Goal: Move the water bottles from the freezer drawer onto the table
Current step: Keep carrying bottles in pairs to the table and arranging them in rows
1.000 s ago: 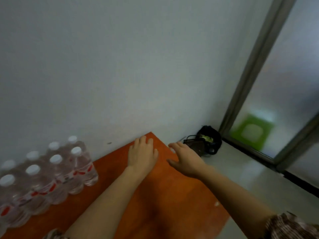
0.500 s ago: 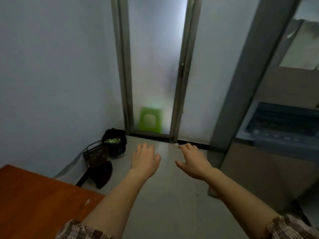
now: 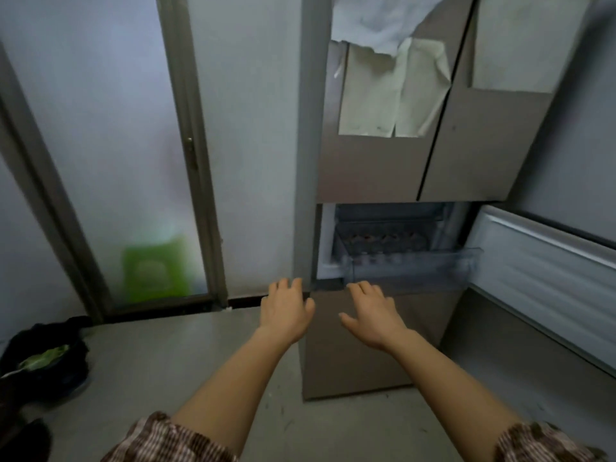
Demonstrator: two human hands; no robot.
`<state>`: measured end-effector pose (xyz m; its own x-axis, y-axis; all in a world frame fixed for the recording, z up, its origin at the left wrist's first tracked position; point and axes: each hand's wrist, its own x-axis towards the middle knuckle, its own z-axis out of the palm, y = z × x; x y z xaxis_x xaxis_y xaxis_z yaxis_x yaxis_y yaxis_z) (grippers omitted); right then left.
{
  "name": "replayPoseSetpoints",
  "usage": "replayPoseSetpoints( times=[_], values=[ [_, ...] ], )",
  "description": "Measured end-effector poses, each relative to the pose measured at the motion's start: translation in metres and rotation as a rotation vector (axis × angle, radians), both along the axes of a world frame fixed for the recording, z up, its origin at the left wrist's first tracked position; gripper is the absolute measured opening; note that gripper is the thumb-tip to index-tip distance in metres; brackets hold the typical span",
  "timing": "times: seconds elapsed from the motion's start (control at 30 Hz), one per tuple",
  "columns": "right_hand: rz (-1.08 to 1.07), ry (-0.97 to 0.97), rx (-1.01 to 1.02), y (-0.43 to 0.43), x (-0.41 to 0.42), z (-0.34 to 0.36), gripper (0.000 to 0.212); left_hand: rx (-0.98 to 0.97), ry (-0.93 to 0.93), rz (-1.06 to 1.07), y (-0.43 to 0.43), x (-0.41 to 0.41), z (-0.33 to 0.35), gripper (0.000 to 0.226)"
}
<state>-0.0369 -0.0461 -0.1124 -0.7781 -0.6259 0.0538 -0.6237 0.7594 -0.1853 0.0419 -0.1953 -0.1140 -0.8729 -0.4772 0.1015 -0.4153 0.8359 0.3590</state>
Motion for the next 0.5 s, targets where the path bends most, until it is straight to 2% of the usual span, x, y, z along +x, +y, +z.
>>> replayPoseSetpoints(
  times=[0.37, 0.5],
  values=[
    [-0.207, -0.058, -0.026, 0.017, -0.21, -0.014, 0.054, 0.032, 0.06, -0.187, 0.004, -0.23, -0.025, 0.049],
    [-0.225, -0.1, -0.009, 0.02, -0.283, -0.026, 0.054, 0.018, -0.022, -0.26, 0.014, -0.301, -0.039, 0.052]
  ],
)
